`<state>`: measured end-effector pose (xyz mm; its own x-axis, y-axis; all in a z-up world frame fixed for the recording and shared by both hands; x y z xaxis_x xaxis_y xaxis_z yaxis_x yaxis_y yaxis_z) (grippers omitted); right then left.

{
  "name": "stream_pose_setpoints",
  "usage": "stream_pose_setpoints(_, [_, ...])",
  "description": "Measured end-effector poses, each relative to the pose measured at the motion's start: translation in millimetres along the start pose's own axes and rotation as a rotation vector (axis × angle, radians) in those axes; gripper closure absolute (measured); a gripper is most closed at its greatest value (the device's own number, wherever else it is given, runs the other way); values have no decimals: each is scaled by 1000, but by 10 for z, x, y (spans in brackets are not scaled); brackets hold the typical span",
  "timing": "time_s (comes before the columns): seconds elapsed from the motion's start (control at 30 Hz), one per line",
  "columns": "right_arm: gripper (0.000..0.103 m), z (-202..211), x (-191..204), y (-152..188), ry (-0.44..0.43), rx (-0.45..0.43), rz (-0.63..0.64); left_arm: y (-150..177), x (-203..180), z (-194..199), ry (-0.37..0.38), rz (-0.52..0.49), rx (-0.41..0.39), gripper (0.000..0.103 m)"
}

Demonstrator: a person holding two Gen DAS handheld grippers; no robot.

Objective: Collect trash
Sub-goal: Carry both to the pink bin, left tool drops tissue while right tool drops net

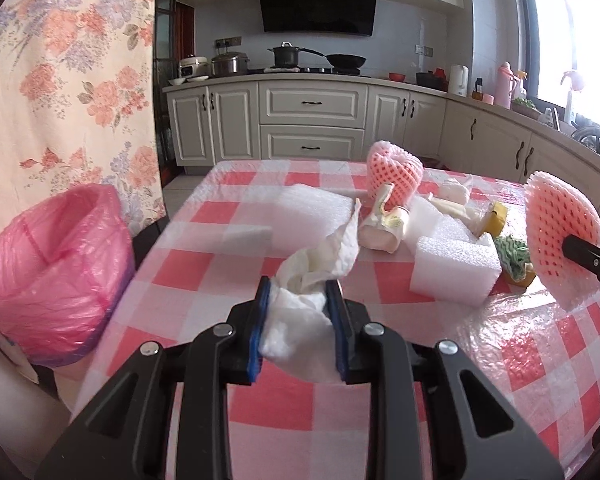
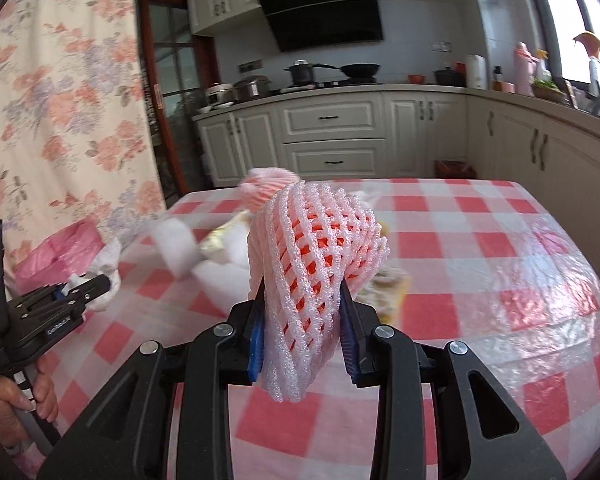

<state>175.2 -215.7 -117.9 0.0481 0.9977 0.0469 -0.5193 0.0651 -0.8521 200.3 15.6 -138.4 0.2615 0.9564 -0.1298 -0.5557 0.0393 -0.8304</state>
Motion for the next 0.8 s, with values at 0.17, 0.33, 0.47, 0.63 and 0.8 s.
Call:
stream_pose_setpoints(0.17, [72, 56, 407, -14, -87, -2, 56, -3, 230, 251, -43, 9, -33, 76])
stream_pose_setpoints(0.33, [72, 55, 759, -14, -151, 2, 106, -14, 471, 462, -81, 27, -59, 76])
stream_pose_setpoints(0.47, [72, 7, 1072, -2, -200, 14, 149, -17, 639, 558, -108, 48, -71, 77])
stream_pose_setpoints(0.63, [72, -66, 1464, -24, -262, 22, 199, -9, 871, 662, -138, 85, -82, 76])
stream_pose_setpoints(0.8, [72, -121, 1898, -128, -333, 12, 241, -46, 1172, 833, -182, 123, -91, 76])
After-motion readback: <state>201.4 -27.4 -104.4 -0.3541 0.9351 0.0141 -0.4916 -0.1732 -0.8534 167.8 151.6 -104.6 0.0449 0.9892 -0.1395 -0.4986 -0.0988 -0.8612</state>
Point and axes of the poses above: each gripper's, at about its wrist camera, not at the fingertips, and z roughly against the way its jaws point, x to its left, y to its underside, the point moved 5 cm from there along -z, roughly the way its jaws point, and after that the axes turned 13 degrees about y, right-handed, at the moved point
